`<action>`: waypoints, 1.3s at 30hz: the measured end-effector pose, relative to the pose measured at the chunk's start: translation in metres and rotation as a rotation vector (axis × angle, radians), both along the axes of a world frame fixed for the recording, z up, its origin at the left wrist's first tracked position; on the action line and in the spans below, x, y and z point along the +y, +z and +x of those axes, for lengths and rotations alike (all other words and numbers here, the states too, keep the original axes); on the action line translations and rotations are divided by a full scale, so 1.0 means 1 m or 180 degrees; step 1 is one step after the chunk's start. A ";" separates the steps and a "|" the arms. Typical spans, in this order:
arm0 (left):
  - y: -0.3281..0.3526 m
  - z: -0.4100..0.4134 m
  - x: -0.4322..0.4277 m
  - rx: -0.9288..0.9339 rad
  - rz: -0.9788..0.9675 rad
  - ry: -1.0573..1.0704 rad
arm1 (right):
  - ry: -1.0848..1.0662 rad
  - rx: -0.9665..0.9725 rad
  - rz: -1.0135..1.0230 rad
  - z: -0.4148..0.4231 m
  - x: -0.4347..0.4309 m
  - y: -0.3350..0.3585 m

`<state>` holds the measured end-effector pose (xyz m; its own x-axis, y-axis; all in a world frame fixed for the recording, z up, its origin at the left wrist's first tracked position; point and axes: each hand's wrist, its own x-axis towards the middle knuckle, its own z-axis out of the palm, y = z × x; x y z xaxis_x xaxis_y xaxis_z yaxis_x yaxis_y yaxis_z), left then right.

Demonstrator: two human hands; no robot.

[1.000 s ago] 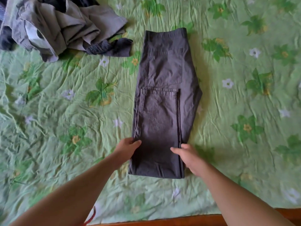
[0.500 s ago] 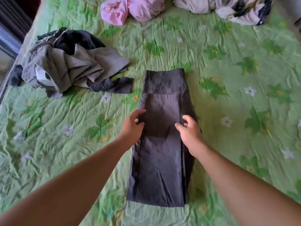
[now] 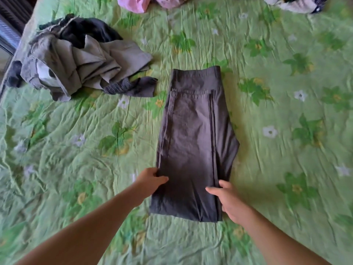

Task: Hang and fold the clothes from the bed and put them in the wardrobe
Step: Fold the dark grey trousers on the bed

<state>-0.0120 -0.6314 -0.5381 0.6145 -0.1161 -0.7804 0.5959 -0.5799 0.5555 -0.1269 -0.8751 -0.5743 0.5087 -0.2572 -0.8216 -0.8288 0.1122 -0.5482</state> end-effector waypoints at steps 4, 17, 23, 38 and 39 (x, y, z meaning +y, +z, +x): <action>0.014 -0.022 0.003 0.0003 -0.0139 -0.0068 | 0.0006 -0.0235 -0.0379 -0.027 0.006 0.006; 0.002 -0.132 0.044 0.0486 0.0085 -0.0359 | 0.0909 0.0313 -0.0566 -0.114 0.038 0.015; 0.003 -0.118 0.040 0.0288 0.0024 0.0196 | 0.0365 0.0290 -0.0312 -0.105 0.037 0.022; -0.005 0.060 -0.054 -0.1085 -0.0148 0.0523 | 0.0580 -0.0589 -0.1163 0.115 -0.002 0.024; -0.002 0.070 -0.057 -0.1166 -0.0139 0.0513 | 0.0528 -0.0660 -0.1193 0.122 -0.006 0.025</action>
